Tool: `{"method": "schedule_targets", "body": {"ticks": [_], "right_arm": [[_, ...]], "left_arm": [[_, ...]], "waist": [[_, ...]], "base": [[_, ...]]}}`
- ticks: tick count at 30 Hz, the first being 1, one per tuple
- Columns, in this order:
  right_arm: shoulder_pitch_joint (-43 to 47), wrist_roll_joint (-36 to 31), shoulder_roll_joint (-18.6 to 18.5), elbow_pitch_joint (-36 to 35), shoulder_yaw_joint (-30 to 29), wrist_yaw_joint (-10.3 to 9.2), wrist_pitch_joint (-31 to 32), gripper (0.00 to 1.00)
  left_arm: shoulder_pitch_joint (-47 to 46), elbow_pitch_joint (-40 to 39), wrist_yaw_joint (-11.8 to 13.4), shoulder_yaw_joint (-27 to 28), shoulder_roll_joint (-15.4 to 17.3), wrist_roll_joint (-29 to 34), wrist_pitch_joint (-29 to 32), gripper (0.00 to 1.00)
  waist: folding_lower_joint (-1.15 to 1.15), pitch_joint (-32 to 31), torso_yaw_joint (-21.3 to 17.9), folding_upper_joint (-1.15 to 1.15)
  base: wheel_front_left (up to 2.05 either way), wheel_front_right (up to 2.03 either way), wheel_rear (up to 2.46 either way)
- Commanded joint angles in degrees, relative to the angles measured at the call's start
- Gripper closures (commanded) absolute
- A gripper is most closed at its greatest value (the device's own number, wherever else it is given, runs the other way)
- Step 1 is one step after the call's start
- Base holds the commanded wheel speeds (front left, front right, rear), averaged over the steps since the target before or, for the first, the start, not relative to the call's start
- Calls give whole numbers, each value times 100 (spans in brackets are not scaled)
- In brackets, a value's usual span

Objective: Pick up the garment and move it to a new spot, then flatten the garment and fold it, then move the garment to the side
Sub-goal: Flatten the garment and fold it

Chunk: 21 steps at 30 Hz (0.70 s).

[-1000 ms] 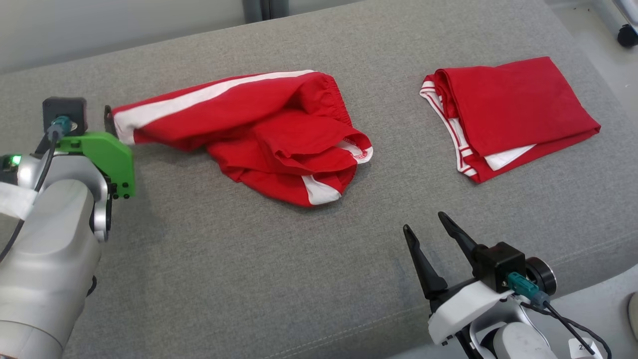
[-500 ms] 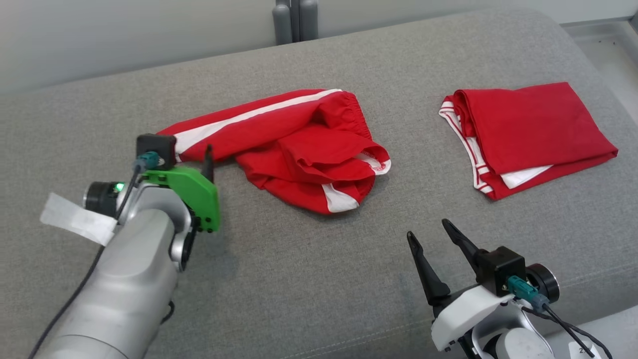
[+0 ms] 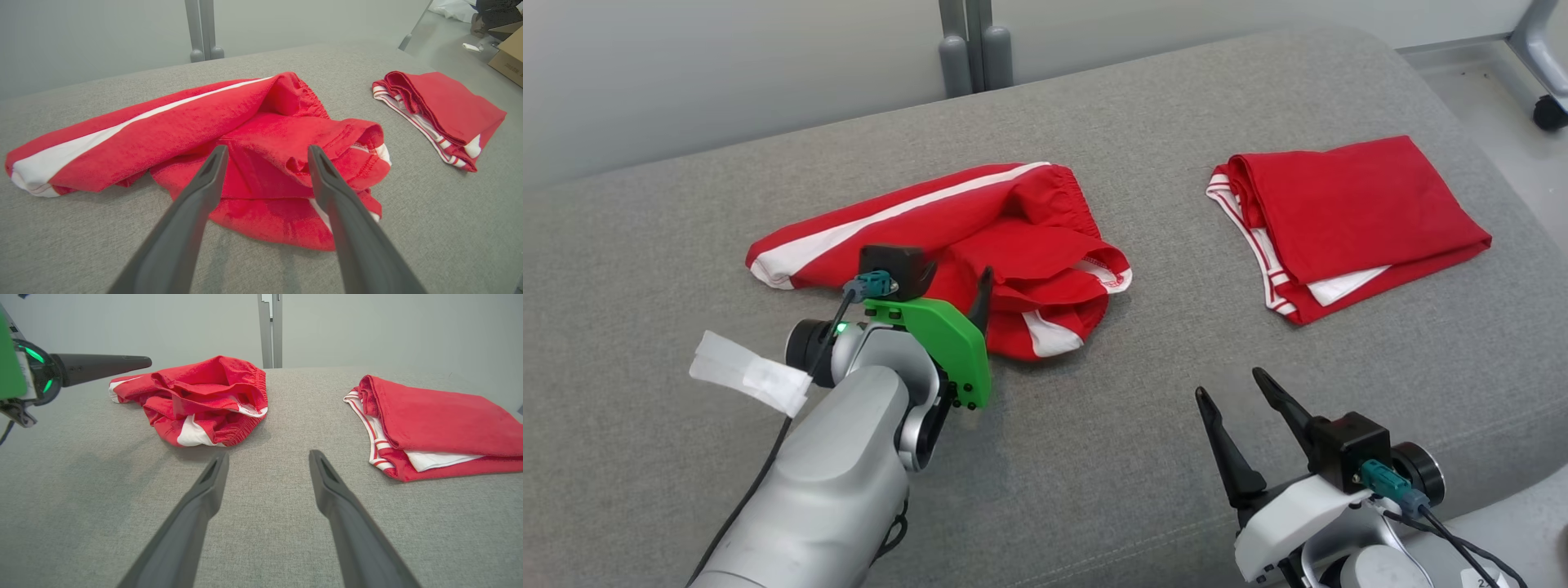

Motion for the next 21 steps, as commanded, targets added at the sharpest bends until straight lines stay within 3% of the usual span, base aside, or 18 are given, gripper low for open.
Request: {"method": "schedule_targets", "body": {"ticks": [1,10,18,19,20,21], "right_arm": [[31,21,-1,-9,-14,-3,-38,0],[-47,71,-2,42,-28,-3,-119,0],[-83,124,-2,99,-22,-3,-176,0],[-90,129,-2,104,-21,-3,-182,0],[-95,132,-2,112,-16,-3,-184,0],[-103,134,-2,121,-12,-3,-188,0]], "left_arm": [[73,-70,66,-1,-1,-28,6,0],[103,-244,513,-277,7,204,358,0],[211,-345,605,-282,59,89,572,0],[213,-363,579,-288,58,86,584,15],[222,-383,553,-292,55,67,595,52],[233,-401,511,-303,57,61,581,76]], "waist": [[0,76,-109,0],[0,179,-256,0],[0,229,-212,0],[0,234,-204,0],[0,238,-197,0],[0,241,-192,0]], "base": [[0,0,0],[0,0,0],[0,0,0],[0,0,0],[0,0,0],[0,0,0]]}}
